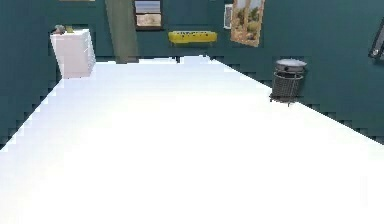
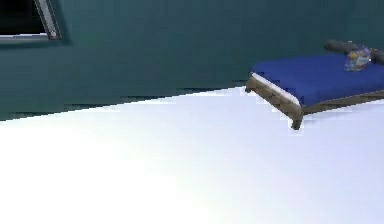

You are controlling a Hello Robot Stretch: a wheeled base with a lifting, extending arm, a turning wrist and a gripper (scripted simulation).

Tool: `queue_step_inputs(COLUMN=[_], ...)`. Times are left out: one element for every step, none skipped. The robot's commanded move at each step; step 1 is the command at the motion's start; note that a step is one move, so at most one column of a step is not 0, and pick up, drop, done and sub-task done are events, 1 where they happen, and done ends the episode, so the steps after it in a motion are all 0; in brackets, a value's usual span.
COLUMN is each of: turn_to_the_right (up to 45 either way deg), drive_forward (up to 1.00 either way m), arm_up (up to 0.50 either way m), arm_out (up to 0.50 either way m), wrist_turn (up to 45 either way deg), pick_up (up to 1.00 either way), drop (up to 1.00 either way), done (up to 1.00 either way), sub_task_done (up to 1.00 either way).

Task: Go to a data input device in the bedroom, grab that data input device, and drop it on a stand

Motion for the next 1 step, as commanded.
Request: queue_step_inputs(turn_to_the_right=[-21.0], drive_forward=[0.0], arm_up=[0.0], arm_out=[0.0], wrist_turn=[0.0], pick_up=[0.0], drop=[0.0], done=[0.0], sub_task_done=[0.0])
